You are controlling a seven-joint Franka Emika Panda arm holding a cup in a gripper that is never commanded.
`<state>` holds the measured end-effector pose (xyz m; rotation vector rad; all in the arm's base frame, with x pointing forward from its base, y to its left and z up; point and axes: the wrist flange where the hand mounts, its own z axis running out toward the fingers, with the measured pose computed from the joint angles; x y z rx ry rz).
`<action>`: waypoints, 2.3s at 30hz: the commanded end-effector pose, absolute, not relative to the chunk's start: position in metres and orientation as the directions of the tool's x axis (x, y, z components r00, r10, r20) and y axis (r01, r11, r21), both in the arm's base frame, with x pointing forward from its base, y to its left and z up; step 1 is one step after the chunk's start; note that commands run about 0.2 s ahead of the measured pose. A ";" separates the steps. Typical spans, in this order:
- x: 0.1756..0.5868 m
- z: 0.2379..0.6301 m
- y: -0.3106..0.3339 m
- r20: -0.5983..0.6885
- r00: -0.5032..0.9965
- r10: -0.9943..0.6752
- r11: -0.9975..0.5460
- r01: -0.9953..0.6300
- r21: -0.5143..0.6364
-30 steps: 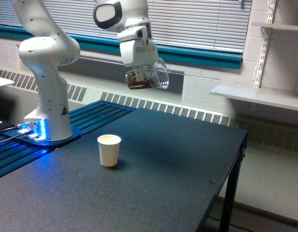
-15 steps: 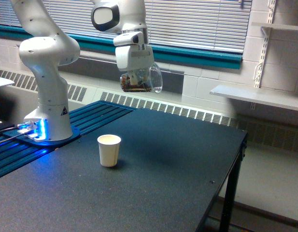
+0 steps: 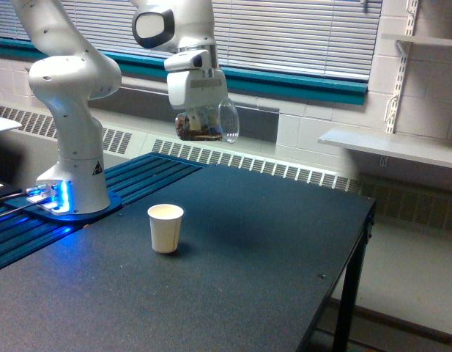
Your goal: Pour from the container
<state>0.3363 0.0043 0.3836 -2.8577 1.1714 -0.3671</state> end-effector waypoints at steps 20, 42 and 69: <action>0.300 0.360 -0.006 0.168 0.640 -0.750 -0.659 -0.747 -0.094; 0.295 0.363 -0.023 0.111 0.567 -0.817 -0.577 -0.803 -0.150; 0.293 0.352 -0.022 0.024 0.535 -0.845 -0.532 -0.834 -0.146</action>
